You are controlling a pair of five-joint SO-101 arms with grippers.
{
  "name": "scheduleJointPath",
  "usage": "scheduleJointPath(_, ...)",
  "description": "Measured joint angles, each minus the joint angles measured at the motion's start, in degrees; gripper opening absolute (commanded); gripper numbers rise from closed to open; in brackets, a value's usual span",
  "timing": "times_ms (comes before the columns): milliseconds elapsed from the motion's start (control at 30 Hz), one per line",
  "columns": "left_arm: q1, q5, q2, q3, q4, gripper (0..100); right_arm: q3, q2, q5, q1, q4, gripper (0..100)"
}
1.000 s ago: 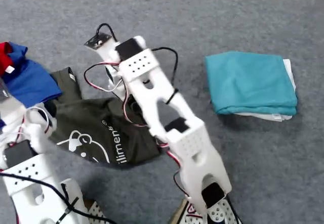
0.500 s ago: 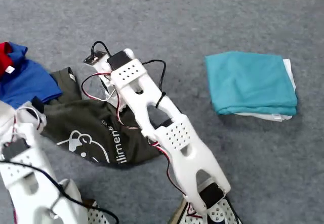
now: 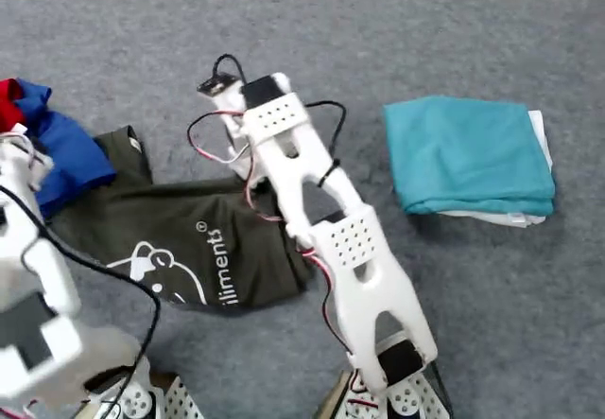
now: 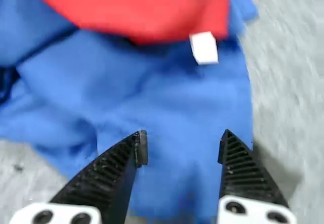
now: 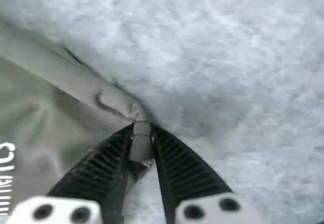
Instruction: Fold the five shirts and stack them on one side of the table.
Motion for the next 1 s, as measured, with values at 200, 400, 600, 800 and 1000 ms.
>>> scheduleJointPath(200,-2.6,2.7,17.9,-16.3,0.0,13,0.0,0.7,7.5,0.8,0.0,0.8)
scheduleJointPath(400,-8.0,-0.4,33.8,-35.7,0.0,3,-2.4,5.0,10.4,2.3,-0.3,0.9)
scheduleJointPath(600,-13.8,-5.5,45.5,-52.8,0.4,2,-6.1,7.3,12.0,4.9,-0.3,0.9)
scheduleJointPath(800,-15.6,-6.2,48.1,-67.2,13.2,2,-8.3,8.4,12.1,7.4,-0.1,0.9)
scheduleJointPath(1000,-15.6,-6.2,48.1,-80.8,29.4,2,-5.4,6.3,15.2,12.5,0.1,0.9)
